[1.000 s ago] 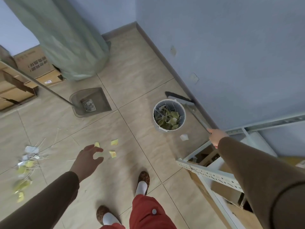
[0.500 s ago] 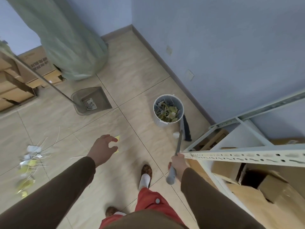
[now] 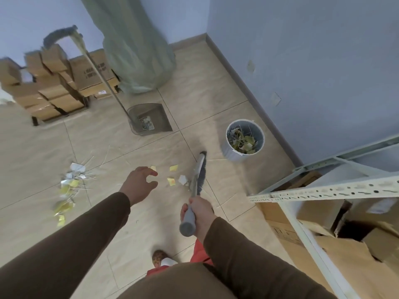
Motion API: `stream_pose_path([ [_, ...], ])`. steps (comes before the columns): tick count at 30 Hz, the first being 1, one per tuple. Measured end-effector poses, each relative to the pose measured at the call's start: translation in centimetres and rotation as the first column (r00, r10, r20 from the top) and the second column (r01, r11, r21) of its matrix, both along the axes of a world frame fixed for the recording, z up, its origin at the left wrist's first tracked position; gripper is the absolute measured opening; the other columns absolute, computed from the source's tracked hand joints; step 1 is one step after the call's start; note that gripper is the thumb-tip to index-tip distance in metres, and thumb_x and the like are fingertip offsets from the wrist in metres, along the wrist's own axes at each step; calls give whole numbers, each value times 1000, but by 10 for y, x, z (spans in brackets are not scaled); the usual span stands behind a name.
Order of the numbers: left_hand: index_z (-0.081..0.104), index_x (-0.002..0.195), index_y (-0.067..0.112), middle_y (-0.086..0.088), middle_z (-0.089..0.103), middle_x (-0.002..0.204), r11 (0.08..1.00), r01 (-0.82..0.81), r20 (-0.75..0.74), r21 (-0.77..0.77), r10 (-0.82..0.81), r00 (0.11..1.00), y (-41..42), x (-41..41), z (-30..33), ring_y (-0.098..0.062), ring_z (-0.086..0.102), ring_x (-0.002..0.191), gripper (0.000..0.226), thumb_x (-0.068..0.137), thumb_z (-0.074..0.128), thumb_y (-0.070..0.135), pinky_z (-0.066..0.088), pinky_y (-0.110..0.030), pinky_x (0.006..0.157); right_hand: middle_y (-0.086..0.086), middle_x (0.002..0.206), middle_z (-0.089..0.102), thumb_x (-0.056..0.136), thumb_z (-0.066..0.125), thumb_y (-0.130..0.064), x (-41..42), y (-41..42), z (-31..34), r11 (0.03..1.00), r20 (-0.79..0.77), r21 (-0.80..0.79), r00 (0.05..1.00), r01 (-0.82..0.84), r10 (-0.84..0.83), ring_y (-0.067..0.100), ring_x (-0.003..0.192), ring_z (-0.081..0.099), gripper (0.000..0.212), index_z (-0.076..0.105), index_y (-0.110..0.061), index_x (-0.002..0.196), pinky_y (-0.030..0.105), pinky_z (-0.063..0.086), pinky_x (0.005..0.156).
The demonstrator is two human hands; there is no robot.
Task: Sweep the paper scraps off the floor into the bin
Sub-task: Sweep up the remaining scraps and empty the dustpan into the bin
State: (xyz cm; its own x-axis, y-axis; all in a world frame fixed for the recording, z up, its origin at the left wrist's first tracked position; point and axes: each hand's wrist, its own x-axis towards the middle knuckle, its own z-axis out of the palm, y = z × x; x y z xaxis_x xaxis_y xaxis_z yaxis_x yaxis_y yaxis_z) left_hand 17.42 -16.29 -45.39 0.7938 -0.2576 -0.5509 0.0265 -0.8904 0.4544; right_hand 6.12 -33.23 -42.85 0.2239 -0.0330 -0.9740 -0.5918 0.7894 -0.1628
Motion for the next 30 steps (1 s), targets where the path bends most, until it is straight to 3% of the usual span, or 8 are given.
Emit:
stream_pose_path([
  [4,68,121,20,-8,55,137,996,-78,4,-33,78,997,39,-14,5,-25,52,125,33,87,69,21,36,-30,104,6,66,48,98,40,-9,-24,-1,9,966,17,-131,973,-224,229,11,33,46,11,50,-9,102,17,39,36],
  [8,68,122,19,-7,55,135,987,-150,6,-65,150,989,69,-31,5,-24,54,121,34,88,68,18,36,-25,97,10,73,51,100,40,-8,-45,-9,11,854,37,-363,910,-373,414,13,47,47,28,43,-18,126,21,43,38],
  [11,68,122,18,-9,56,135,983,-172,13,-64,173,985,89,-47,2,-25,54,123,34,88,68,18,38,-31,104,11,79,50,99,38,-4,-41,-12,-15,702,-44,-488,818,-519,574,16,55,47,39,35,-16,137,23,44,41],
  [16,68,120,17,-8,57,133,979,-198,13,-52,199,980,120,-77,-2,-25,54,122,33,87,69,18,37,-33,105,8,87,48,92,46,1,-29,-3,-60,431,-180,-458,556,-777,812,23,68,55,53,31,-9,142,38,57,63],
  [18,69,119,17,-8,57,133,976,-212,2,-45,212,977,131,-86,-6,-26,54,122,32,87,69,17,37,-32,104,3,83,45,94,45,0,-39,18,-63,402,-162,-396,494,-826,854,18,65,53,42,29,-21,127,33,56,54],
  [21,69,120,18,-10,57,134,973,-227,-23,-33,227,974,143,-96,-12,-26,56,119,33,87,69,18,37,-29,97,11,88,50,98,37,-4,-65,43,-48,465,-128,-295,516,-835,847,15,52,50,36,29,-23,128,19,42,35],
  [23,69,121,18,-10,56,135,972,-232,-36,-37,231,972,148,-100,-14,-27,55,120,34,87,69,19,37,-30,99,14,84,50,94,41,2,-75,37,-30,470,-48,-290,503,-833,863,12,40,47,46,33,-17,135,16,38,33],
  [30,68,121,18,-10,57,134,970,-233,-21,-63,233,972,155,-104,-15,-28,53,124,34,87,69,20,38,-36,106,7,67,48,95,45,2,-110,-1,15,722,171,-119,702,-682,692,11,40,38,47,46,-22,136,19,33,34],
])
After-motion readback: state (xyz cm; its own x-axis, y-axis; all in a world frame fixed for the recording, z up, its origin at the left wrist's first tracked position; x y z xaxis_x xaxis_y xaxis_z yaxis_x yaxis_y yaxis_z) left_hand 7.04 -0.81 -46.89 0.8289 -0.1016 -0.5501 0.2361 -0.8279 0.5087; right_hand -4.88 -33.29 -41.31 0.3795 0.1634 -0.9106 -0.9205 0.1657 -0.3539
